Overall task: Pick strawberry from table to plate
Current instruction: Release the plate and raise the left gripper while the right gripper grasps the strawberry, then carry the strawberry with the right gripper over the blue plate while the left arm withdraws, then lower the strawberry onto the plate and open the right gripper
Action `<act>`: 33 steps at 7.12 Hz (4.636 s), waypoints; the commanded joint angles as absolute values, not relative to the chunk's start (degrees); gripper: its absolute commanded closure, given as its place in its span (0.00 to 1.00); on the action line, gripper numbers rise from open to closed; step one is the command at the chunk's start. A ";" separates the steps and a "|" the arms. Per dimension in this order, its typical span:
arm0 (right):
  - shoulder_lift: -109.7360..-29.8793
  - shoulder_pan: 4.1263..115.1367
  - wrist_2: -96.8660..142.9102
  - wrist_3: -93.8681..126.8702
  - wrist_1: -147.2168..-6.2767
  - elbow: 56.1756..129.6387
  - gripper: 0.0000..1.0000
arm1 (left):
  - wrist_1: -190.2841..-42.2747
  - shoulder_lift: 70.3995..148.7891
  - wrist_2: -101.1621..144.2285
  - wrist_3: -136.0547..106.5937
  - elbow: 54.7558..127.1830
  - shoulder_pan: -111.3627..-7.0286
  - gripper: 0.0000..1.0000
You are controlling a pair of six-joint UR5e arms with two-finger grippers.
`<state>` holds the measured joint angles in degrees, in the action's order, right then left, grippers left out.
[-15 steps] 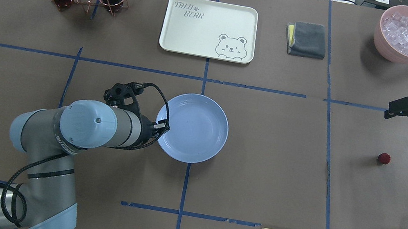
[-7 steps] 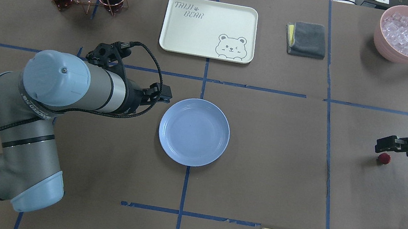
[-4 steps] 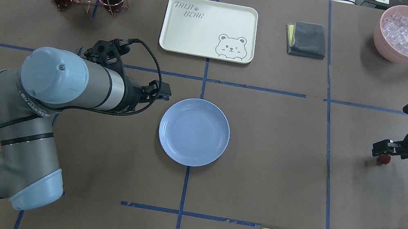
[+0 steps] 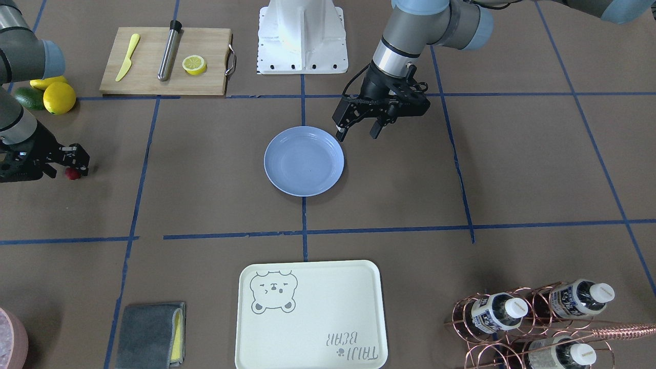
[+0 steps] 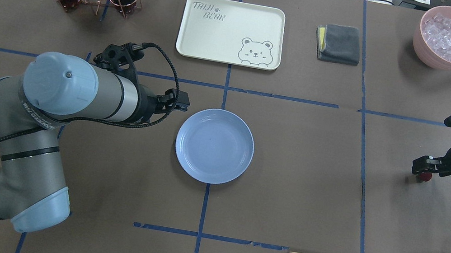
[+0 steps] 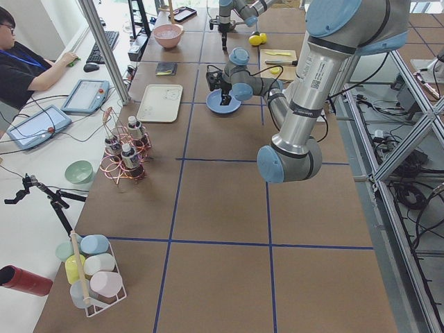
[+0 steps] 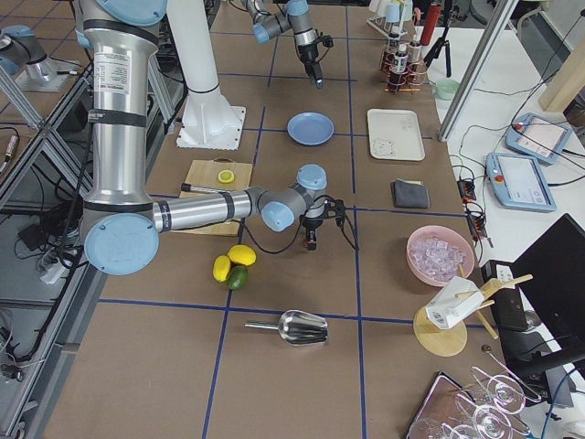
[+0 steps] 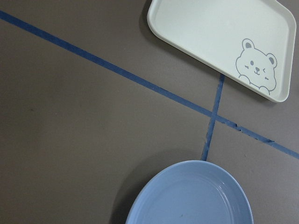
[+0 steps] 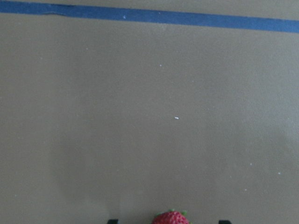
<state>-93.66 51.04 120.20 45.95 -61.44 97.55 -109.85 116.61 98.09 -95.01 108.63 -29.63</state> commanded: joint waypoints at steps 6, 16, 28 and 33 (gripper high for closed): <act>-94.22 53.51 122.33 45.17 -63.01 103.95 1.00 | -107.86 116.63 102.90 -94.92 110.21 -34.42 0.00; -48.29 32.37 110.94 69.94 -94.22 100.58 1.00 | -97.21 98.00 116.42 -23.91 107.61 -69.55 0.00; -44.65 25.58 103.71 76.55 -82.88 85.43 0.00 | -97.65 98.35 118.21 -13.89 101.95 -74.79 0.00; -47.44 29.34 105.11 74.02 -91.34 97.23 0.00 | -97.73 98.18 118.21 -13.71 101.60 -74.88 0.00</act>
